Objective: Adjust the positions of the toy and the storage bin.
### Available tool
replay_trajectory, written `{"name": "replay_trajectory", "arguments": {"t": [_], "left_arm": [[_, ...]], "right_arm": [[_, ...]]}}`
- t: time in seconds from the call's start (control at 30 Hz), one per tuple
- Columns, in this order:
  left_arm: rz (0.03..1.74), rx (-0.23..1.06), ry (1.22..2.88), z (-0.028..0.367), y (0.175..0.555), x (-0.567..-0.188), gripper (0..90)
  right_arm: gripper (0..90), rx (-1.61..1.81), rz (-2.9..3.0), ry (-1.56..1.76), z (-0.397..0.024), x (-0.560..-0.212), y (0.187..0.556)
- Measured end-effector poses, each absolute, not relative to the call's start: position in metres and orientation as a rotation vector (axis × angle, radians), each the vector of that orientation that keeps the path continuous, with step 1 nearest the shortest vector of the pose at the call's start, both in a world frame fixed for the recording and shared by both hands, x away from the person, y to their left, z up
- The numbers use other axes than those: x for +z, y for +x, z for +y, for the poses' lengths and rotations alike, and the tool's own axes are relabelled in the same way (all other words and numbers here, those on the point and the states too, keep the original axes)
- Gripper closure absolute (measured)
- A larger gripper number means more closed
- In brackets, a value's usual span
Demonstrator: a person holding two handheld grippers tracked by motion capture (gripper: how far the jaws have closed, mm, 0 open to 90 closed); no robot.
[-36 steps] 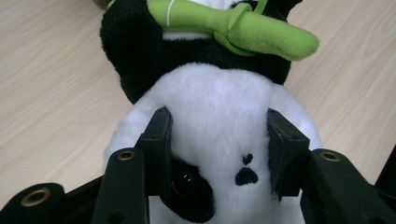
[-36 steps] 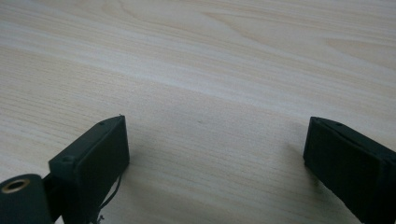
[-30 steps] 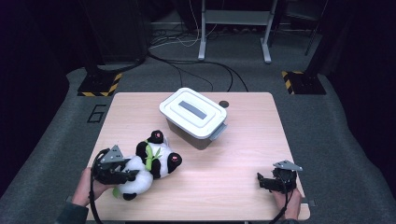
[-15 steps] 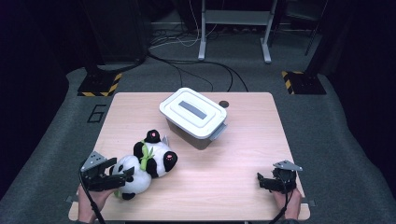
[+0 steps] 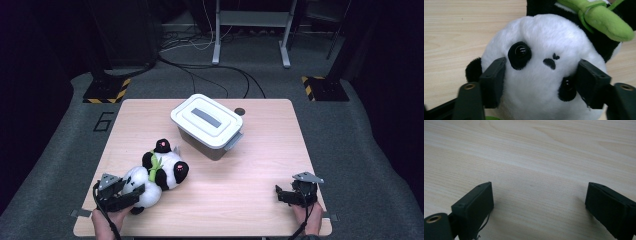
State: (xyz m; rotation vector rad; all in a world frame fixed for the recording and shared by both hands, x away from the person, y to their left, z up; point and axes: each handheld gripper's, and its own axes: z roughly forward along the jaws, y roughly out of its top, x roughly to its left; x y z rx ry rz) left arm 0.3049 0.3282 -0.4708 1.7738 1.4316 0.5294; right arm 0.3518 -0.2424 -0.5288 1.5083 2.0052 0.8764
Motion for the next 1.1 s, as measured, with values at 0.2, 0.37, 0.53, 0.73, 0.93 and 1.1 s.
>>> {"name": "replay_trajectory", "arguments": {"t": [0.2, 0.37, 0.53, 0.73, 0.93, 1.1], "left_arm": [[1.377, 0.515, 1.804, 0.332, 0.305, -0.469, 47.4], [1.318, 0.474, 1.821, 0.34, 0.31, -0.466, 51.0], [1.279, 0.459, 1.854, 0.346, 0.316, -0.462, 51.5], [1.212, 0.429, 1.912, 0.359, 0.332, -0.451, 51.5], [1.154, 0.416, 1.962, 0.374, 0.351, -0.439, 51.3], [1.066, 0.431, 2.051, 0.381, 0.377, -0.431, 50.8]], "right_arm": [[7.6, 0.876, 2.004, 1.509, -0.242, -0.529, 0.352], [7.8, 0.876, 2.002, 1.51, -0.243, -0.529, 0.352], [7.8, 0.874, 1.999, 1.513, -0.243, -0.529, 0.352], [7.9, 0.874, 1.996, 1.517, -0.243, -0.529, 0.352], [7.9, 0.873, 1.996, 1.517, -0.243, -0.529, 0.352], [8.0, 0.873, 1.995, 1.517, -0.243, -0.529, 0.352]]}}
